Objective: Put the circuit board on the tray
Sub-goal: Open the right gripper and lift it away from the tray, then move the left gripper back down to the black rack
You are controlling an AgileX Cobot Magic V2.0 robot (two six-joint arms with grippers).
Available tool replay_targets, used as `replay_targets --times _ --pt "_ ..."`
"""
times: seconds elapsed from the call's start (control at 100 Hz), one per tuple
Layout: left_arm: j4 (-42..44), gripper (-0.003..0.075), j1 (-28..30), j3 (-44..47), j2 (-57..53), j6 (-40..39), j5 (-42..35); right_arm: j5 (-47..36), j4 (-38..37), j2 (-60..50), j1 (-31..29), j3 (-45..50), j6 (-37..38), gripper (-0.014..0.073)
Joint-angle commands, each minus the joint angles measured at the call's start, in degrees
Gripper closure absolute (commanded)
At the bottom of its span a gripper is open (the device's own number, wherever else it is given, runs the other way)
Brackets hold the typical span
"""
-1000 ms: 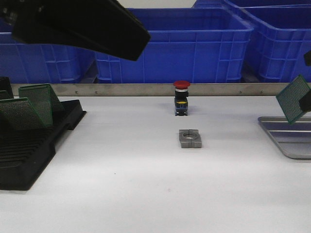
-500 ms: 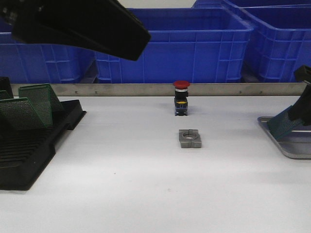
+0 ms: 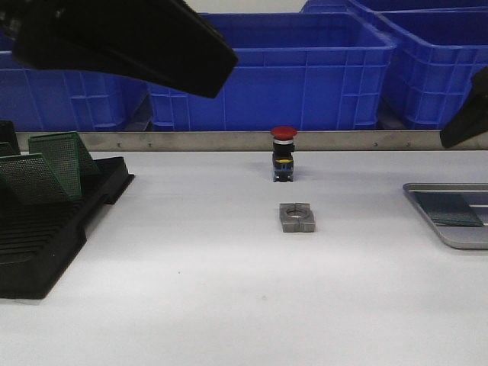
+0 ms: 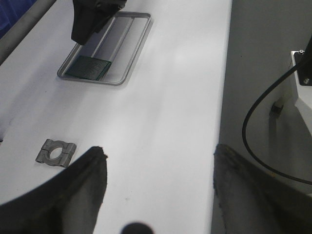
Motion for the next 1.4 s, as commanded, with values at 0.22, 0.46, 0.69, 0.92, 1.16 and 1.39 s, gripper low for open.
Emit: replay_targets --times 0.22,0.46,0.69,0.92,1.16,1.39 --pt "-3.07 0.0280 -0.40 -1.39 -1.46 -0.71 -0.35 -2.70 0.92 -21.52 -0.11 5.03 -3.57 -0.0015" --pt "-3.07 0.0280 -0.40 -1.39 -1.46 -0.71 -0.47 -5.39 0.92 -36.17 -0.11 11.39 -6.36 0.0099" --pt "-3.07 0.0280 -0.40 -1.39 -1.46 -0.71 -0.47 0.01 0.92 -45.74 -0.11 16.69 -6.55 0.0436" --pt "-3.07 0.0280 -0.40 -1.39 -1.46 -0.71 -0.83 1.62 0.92 -52.00 5.04 21.86 -6.55 0.0654" --pt "-1.48 0.0280 -0.40 -1.39 -1.46 -0.71 -3.16 -0.98 0.98 -59.95 14.18 26.85 -11.35 0.0654" --pt "12.87 0.0280 2.82 -1.39 -2.83 -1.36 -5.08 -1.23 1.11 -69.00 17.37 31.97 -11.94 0.0654"
